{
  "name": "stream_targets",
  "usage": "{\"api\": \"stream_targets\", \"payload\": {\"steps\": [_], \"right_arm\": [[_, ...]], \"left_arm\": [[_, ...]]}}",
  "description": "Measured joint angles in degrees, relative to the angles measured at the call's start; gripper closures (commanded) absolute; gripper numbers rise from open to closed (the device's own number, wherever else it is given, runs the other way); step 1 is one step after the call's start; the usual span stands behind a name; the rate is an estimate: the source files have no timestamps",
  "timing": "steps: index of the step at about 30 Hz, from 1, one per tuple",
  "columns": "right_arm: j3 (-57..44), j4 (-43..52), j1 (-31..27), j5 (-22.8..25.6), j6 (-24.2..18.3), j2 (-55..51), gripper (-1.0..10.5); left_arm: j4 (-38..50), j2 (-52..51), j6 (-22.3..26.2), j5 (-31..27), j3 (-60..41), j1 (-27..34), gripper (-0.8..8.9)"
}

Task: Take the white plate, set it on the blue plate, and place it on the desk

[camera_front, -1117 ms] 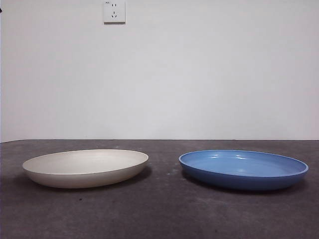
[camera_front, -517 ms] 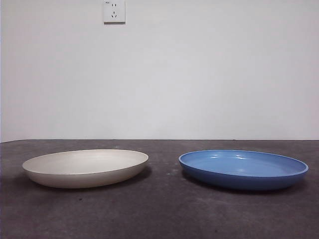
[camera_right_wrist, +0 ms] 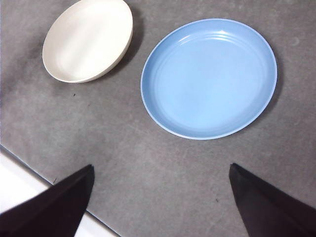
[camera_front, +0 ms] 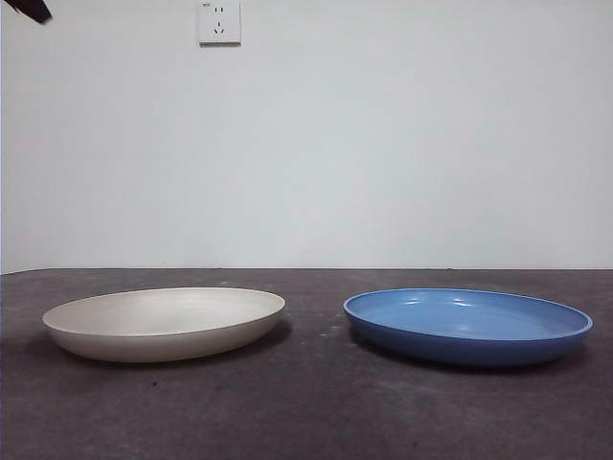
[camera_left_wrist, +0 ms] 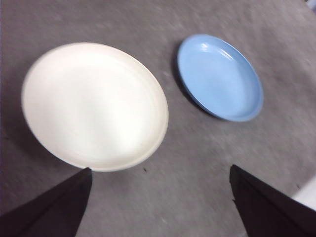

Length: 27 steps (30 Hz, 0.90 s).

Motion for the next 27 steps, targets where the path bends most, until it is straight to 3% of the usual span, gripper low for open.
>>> {"api": "stream_targets", "payload": {"steps": [7, 18, 27], "right_arm": [[0.0, 0.0, 0.1, 0.0, 0.0, 0.0, 5.1], [0.0, 0.0, 0.5, 0.0, 0.0, 0.0, 5.1], [0.0, 0.0, 0.5, 0.0, 0.0, 0.0, 5.1]], "left_arm": [[3.8, 8.2, -1.7, -8.3, 2.7, 0.0, 3.63], [4.6, 27.3, -1.4, -13.1, 13.5, 0.0, 3.63], [7.2, 39.3, -0.3, -13.7, 15.8, 0.0, 3.63]]}}
